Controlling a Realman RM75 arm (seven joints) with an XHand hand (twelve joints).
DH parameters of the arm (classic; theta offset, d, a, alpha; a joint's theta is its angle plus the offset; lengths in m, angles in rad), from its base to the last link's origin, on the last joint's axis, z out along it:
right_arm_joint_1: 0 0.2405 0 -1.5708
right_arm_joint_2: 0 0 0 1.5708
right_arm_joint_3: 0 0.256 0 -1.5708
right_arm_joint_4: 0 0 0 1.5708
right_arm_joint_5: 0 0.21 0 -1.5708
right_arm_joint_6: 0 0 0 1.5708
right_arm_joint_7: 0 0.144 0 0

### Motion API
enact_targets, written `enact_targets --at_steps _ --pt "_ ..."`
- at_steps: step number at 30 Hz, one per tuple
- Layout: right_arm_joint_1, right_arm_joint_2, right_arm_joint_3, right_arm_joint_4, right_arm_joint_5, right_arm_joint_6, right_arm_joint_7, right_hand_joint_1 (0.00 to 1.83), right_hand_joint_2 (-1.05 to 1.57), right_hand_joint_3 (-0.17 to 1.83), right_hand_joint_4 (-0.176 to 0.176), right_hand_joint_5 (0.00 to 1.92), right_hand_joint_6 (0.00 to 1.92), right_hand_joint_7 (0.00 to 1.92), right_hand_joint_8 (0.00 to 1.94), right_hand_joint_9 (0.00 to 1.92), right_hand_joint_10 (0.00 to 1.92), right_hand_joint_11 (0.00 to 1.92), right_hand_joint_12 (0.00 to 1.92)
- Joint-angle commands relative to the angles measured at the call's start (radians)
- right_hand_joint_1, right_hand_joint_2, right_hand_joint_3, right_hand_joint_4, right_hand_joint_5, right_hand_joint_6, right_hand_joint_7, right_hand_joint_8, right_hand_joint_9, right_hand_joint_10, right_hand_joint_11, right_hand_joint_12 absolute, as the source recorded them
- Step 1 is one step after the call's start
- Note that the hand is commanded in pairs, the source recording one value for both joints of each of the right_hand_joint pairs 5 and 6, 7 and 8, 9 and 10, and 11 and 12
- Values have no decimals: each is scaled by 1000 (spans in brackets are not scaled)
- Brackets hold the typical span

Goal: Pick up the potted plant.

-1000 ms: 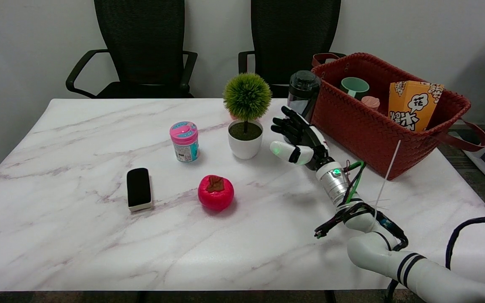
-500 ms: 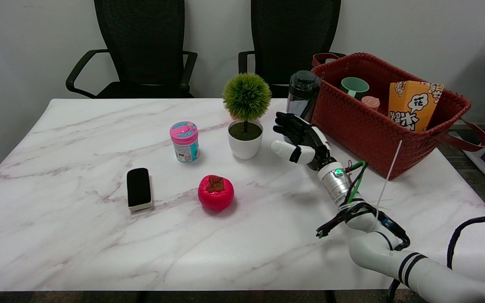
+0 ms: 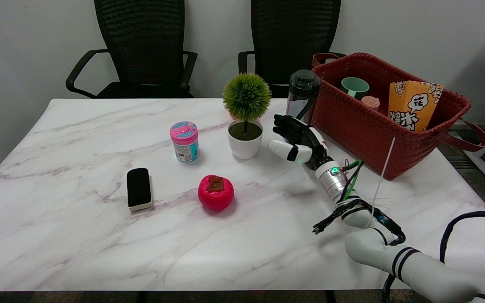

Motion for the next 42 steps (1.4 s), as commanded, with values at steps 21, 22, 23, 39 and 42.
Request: enact_targets --at_steps 21,22,23,39,42 --pt "40 -38 -16 -60 2 0 2 1061 -18 955 0 355 355 412 412 437 437 269 269" --pt "38 -38 -16 -57 2 1 2 1060 -17 954 0 353 353 412 412 437 437 270 270" --pt "37 -38 -16 -55 2 1 2 1059 -14 954 0 353 353 413 413 437 437 270 270" --pt "35 -44 -37 -41 -5 2 -8 1059 -38 953 0 171 171 382 382 405 405 243 243" --pt "32 -45 -35 -41 -5 6 -40 1056 -33 954 0 99 99 327 327 360 360 199 199"
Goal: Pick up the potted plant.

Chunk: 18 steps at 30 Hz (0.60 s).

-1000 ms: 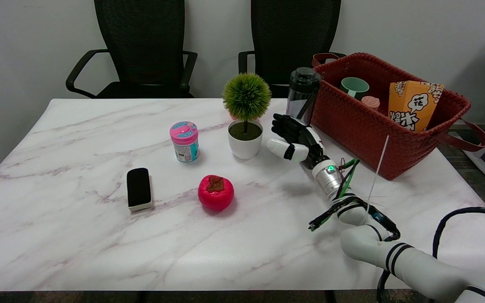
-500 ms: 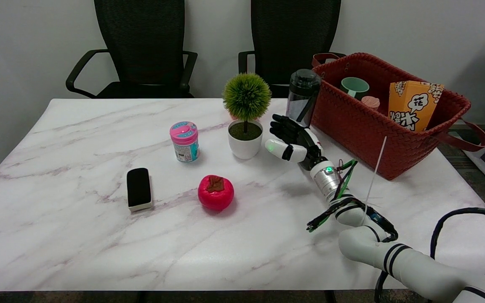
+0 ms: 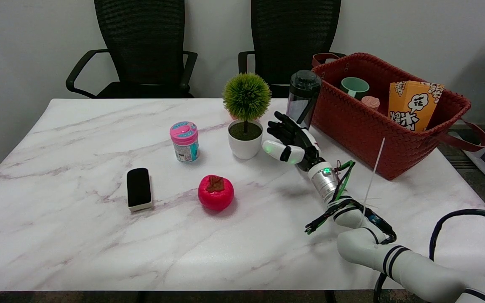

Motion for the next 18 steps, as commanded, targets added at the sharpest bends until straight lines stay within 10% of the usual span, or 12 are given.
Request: enact_targets --at_steps 1,18 --pt "-7 -7 -12 9 -4 10 -57 1055 -30 954 0 83 83 319 319 352 352 191 191" --pt "-25 -44 -7 46 53 1 -274 1044 2 947 0 35 35 329 329 372 372 149 149"
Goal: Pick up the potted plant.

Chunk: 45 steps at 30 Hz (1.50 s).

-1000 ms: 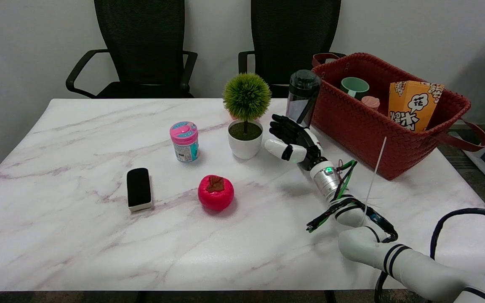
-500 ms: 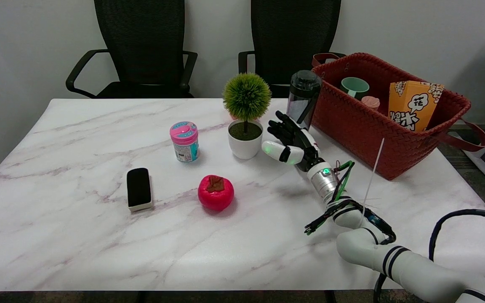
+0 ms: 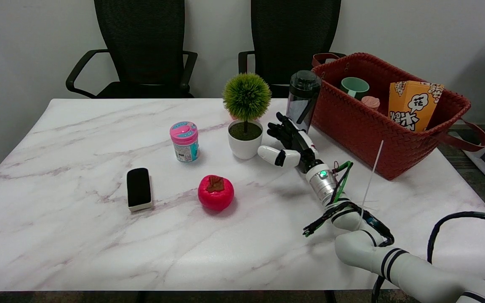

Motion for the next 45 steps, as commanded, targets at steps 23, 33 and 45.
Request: enact_targets --at_steps 23,33,45 --pt "-55 -54 -5 130 97 -63 -335 1037 15 932 0 20 20 356 356 402 402 130 130" --pt "-52 -44 23 97 123 -21 -335 1034 4 935 0 25 25 347 347 395 395 137 137" --pt "-28 -43 31 85 123 -24 -344 1034 -11 937 0 25 25 225 225 323 323 142 142"
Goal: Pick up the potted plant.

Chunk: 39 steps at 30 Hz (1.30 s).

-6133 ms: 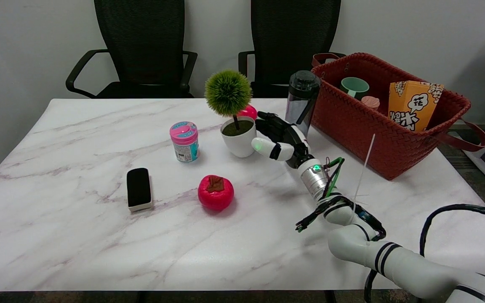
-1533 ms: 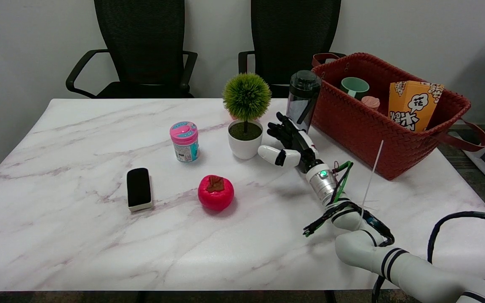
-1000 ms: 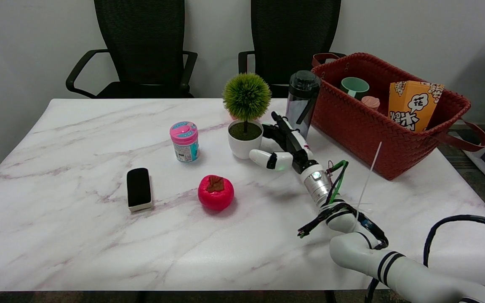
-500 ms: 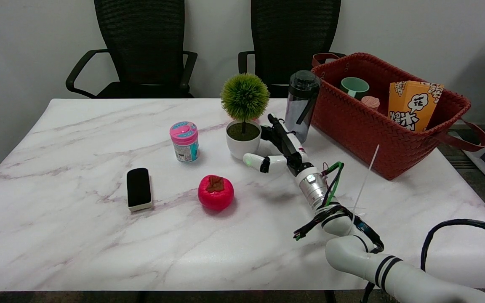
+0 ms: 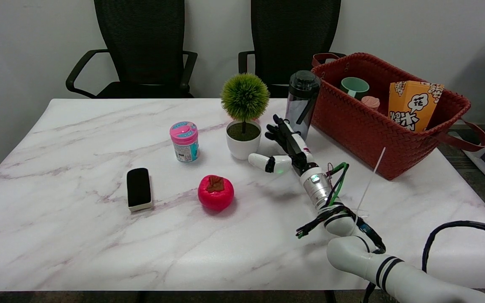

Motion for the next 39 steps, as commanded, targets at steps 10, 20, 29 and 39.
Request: enact_targets --at_steps 10,20,29,39 --pt "60 -6 0 -55 16 -2 -19 1034 -18 940 0 35 35 206 206 310 310 142 142" --pt "99 -10 -20 -102 16 -6 -15 1032 -23 934 0 83 83 210 210 306 306 140 140" --pt "129 -16 -28 -130 16 -28 -15 1028 -45 948 0 99 99 213 213 304 304 128 128" --pt "168 -36 -35 -177 16 -51 -15 1023 -69 966 0 102 102 223 223 302 302 121 121"
